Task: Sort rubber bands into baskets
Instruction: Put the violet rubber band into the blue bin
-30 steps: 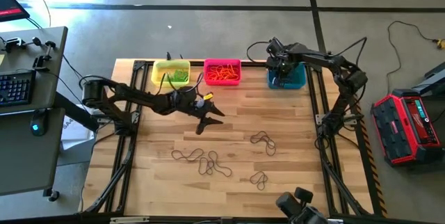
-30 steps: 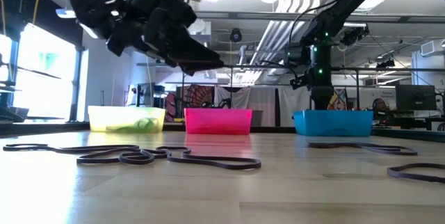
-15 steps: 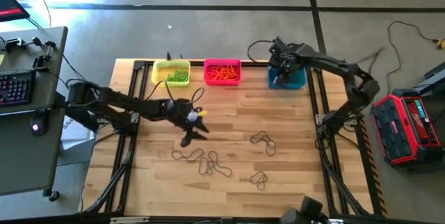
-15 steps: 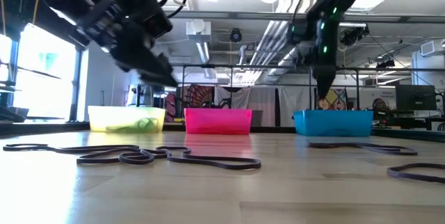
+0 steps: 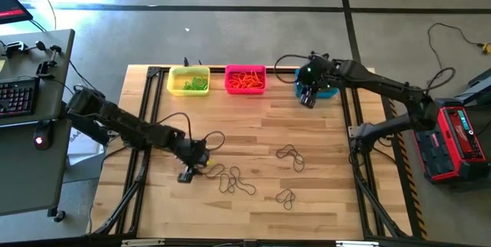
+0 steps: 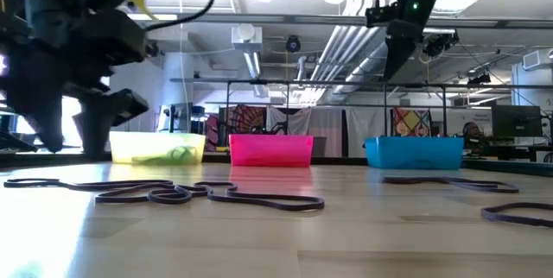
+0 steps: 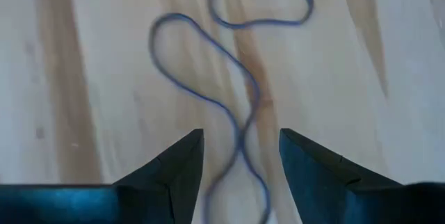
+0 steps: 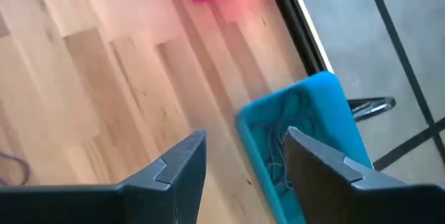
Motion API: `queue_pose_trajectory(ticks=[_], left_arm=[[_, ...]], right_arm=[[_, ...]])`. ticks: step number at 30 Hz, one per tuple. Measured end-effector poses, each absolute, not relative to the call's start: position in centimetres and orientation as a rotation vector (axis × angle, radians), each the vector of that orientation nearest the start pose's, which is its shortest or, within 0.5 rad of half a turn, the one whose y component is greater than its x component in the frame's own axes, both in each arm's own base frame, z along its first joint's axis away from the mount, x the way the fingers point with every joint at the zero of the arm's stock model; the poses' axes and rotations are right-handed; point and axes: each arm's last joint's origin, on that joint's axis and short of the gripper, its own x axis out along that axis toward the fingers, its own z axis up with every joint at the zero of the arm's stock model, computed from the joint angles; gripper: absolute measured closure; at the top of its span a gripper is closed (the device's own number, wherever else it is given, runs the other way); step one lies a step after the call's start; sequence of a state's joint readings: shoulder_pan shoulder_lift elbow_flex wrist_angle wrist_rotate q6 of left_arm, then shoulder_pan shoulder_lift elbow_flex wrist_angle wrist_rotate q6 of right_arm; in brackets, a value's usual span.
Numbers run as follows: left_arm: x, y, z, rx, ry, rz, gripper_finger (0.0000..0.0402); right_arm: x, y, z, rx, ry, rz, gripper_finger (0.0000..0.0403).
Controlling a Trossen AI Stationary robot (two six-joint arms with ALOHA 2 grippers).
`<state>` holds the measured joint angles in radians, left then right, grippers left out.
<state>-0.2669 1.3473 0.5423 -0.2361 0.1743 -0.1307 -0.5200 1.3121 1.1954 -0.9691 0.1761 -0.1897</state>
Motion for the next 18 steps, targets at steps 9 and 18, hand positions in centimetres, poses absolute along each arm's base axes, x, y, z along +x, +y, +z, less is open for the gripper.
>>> queue_pose_trajectory(ticks=[9, 18], left_arm=[[20.6, -8.3, 14.1, -0.012, 1.082, -0.225, 0.0223], [20.5, -8.6, 14.1, -0.015, 1.072, -0.211, 0.0269]], right_arm=[[22.2, -10.6, 30.6, -0.051, 1.14, -0.525, 0.0221], [22.4, -10.3, 30.7, -0.066, 1.137, -0.531, 0.0221]])
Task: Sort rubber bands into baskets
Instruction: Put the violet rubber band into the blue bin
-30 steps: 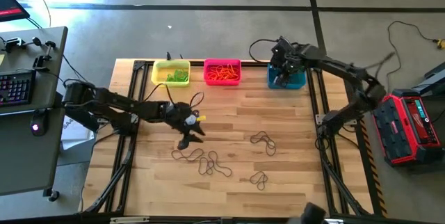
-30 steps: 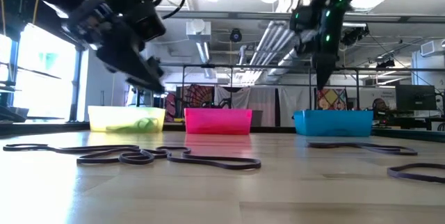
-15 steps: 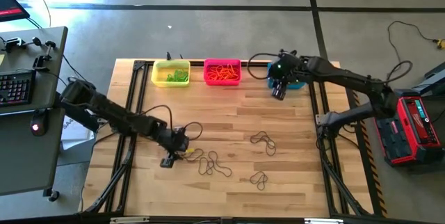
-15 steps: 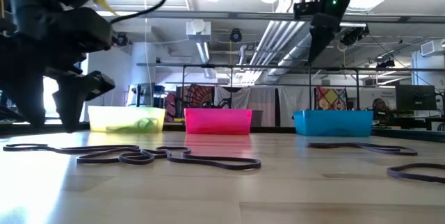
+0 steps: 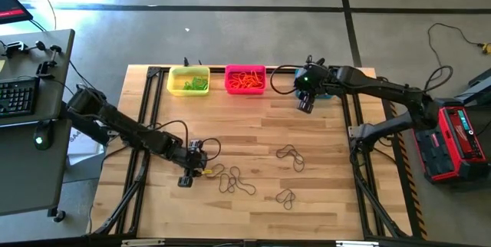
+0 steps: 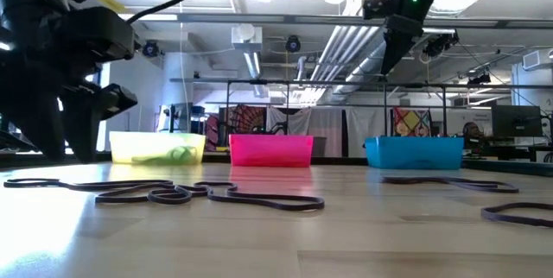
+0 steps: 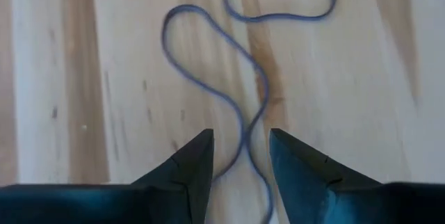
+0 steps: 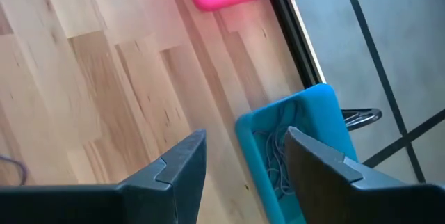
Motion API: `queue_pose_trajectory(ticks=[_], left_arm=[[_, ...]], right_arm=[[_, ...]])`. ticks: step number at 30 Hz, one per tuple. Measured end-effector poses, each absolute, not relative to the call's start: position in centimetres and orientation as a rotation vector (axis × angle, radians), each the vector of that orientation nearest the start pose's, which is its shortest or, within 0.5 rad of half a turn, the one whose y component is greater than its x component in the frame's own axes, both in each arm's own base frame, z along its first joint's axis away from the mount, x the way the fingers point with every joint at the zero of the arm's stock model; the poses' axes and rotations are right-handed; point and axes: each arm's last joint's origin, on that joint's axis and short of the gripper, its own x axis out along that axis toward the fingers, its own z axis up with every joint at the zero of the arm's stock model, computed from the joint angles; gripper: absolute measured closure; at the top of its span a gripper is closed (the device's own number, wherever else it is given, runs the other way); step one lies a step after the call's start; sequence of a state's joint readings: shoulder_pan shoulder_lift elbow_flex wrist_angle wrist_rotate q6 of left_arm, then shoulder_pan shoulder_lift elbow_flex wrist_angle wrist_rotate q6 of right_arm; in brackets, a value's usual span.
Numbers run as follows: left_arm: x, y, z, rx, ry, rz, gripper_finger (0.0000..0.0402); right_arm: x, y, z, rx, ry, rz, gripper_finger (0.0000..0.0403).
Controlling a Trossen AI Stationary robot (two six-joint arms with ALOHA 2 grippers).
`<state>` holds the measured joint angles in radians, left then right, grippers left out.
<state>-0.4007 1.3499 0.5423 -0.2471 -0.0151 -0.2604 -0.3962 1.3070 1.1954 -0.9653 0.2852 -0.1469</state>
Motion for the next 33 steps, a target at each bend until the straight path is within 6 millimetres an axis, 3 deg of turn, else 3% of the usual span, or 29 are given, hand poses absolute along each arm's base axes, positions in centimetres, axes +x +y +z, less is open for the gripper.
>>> queue_pose_trajectory(ticks=[15, 18, 21, 23, 25, 33], left_arm=[[22.2, -10.1, 12.5, 0.116, 1.154, -0.194, 0.0277], [22.4, -10.2, 12.7, 0.106, 1.184, -0.176, 0.0296], [22.4, -10.1, 12.9, 0.111, 1.196, -0.162, 0.0343], [22.5, -9.9, 12.9, 0.096, 1.197, -0.146, 0.0381], [22.6, -9.4, 12.9, 0.045, 1.203, -0.112, 0.0394], [23.4, -6.7, 14.1, -0.01, 1.155, -0.045, 0.04]], right_arm=[[22.5, -10.3, 30.7, -0.052, 1.127, -0.537, 0.0221], [22.5, -10.3, 30.7, -0.05, 1.126, -0.538, 0.0222], [22.6, -10.1, 30.7, -0.025, 1.115, -0.549, 0.0229], [22.9, -9.7, 30.7, -0.009, 1.089, -0.55, 0.0244], [23.4, -9.0, 30.3, -0.016, 1.044, -0.534, 0.0266], [24.8, -6.7, 24.1, 0.054, 0.919, -0.359, 0.0389]])
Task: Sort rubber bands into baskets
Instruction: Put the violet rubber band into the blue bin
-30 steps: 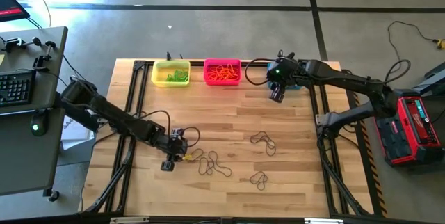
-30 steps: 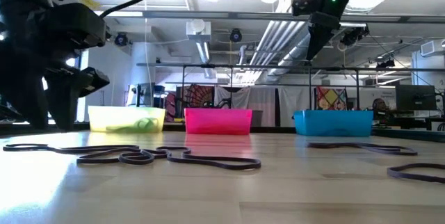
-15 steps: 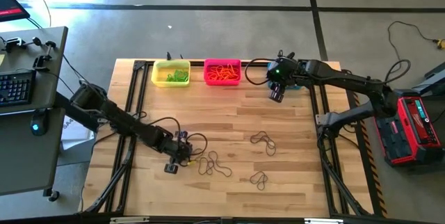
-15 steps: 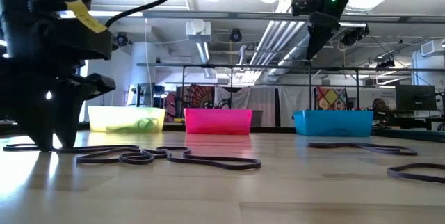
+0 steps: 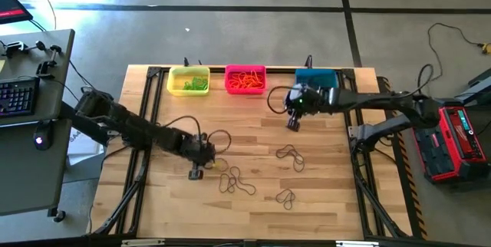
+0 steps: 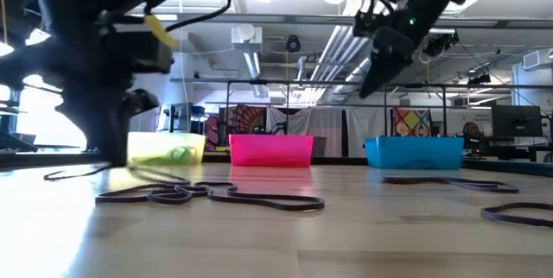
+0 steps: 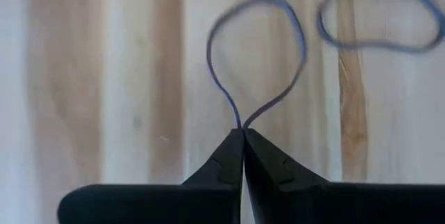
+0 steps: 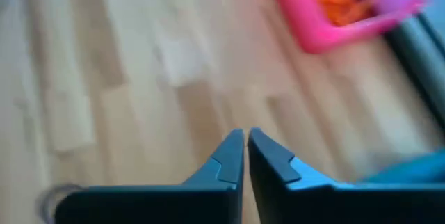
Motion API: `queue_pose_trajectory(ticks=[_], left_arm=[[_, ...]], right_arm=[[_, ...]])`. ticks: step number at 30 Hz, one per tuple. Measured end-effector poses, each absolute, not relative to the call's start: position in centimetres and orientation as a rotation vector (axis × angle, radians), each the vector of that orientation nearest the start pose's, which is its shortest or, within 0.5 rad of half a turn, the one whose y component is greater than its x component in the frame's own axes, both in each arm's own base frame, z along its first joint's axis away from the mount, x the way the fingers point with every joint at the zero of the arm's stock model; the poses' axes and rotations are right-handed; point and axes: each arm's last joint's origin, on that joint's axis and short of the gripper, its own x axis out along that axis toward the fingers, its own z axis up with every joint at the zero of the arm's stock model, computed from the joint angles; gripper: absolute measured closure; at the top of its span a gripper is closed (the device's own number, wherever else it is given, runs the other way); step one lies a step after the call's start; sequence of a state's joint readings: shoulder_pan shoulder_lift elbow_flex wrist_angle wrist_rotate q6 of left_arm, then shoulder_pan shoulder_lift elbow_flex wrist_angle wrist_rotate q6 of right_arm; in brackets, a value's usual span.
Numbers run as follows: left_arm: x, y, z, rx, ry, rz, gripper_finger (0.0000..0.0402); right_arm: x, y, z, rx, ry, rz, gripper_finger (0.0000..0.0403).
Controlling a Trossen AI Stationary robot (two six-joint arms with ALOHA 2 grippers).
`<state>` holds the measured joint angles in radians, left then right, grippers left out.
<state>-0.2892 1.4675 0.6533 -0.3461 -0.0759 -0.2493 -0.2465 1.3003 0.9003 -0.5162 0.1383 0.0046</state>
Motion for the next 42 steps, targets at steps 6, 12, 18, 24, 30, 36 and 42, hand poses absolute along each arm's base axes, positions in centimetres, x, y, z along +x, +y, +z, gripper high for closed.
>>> queue_pose_trajectory(ticks=[6, 12, 18, 24, 30, 36, 42], left_arm=[[24.1, -3.8, 16.0, -0.03, 1.029, 0.017, 0.0401], [25.8, -1.2, 17.4, -0.056, 0.819, 0.076, 0.0401], [27.5, 1.1, 19.1, -0.096, 0.571, 0.128, 0.0401], [29.1, 2.2, 20.4, -0.078, 0.433, 0.112, 0.0401], [31.5, 2.6, 21.4, -0.03, 0.417, 0.095, 0.0401], [33.0, 2.6, 21.4, -0.005, 0.427, 0.044, 0.0401], [33.2, 2.7, 21.6, -0.003, 0.411, 0.037, 0.0401]], right_arm=[[25.2, -4.7, 20.1, 0.116, 0.748, -0.204, 0.0384], [25.4, -2.7, 18.9, 0.198, 0.528, -0.049, 0.0379], [25.9, -1.6, 19.4, 0.2, 0.471, -0.087, 0.0328], [27.4, -1.5, 19.7, 0.119, 0.452, -0.125, 0.0251], [29.6, -1.7, 20.1, 0.007, 0.428, -0.188, 0.0216], [30.8, -2.0, 20.8, -0.1, 0.423, -0.236, 0.0213], [30.7, -1.9, 20.6, -0.139, 0.451, -0.192, 0.0251]])
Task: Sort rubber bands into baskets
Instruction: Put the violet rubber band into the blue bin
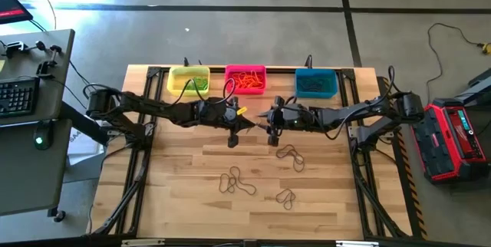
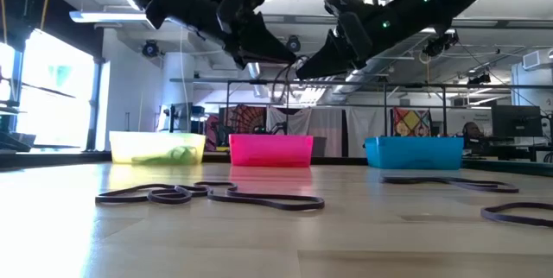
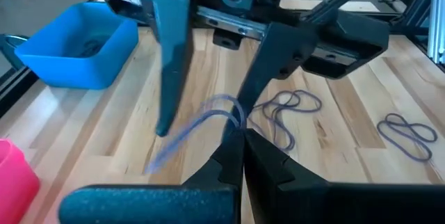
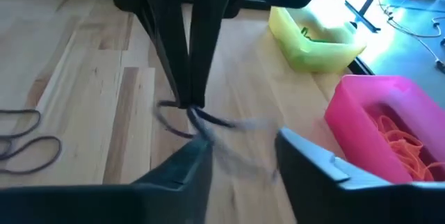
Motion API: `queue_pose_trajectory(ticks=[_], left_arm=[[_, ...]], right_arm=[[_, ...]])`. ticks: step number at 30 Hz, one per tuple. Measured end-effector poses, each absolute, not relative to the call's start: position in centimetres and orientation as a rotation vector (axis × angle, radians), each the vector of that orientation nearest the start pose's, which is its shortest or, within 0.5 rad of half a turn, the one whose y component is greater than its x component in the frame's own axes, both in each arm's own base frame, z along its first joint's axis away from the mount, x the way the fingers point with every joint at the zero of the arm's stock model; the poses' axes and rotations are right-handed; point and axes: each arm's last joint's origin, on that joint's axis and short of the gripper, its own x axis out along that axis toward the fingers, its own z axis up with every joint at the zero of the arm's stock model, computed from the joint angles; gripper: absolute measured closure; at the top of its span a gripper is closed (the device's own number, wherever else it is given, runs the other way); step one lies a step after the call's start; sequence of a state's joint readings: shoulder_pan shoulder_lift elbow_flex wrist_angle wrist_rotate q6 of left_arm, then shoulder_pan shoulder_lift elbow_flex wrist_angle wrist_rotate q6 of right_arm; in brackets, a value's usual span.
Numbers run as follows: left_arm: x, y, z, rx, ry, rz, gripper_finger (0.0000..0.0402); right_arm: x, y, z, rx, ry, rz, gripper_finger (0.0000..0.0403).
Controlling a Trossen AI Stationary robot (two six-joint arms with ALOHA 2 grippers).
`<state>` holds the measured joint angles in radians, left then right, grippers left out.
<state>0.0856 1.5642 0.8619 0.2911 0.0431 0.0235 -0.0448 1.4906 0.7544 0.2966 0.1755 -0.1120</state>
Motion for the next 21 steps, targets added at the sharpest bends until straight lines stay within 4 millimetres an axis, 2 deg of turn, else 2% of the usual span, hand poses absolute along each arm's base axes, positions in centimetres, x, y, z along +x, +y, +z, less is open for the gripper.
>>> queue_pose_trajectory(ticks=[6, 13, 17, 21], left_arm=[[33.1, 2.7, 21.6, 0.01, 0.414, 0.035, 0.0394], [33.1, 2.8, 21.5, 0.008, 0.424, 0.066, 0.0346], [33.0, 2.8, 21.3, -0.014, 0.438, 0.081, 0.0308], [32.4, 2.8, 20.4, -0.028, 0.368, 0.08, 0.0278]], right_arm=[[30.7, -1.8, 20.6, -0.141, 0.449, -0.195, 0.0385], [30.0, -2.1, 20.8, -0.135, 0.501, -0.268, 0.0399], [28.4, -2.8, 21.8, -0.135, 0.554, -0.402, 0.04], [26.3, -4.5, 22.5, -0.081, 0.632, -0.547, 0.04]])
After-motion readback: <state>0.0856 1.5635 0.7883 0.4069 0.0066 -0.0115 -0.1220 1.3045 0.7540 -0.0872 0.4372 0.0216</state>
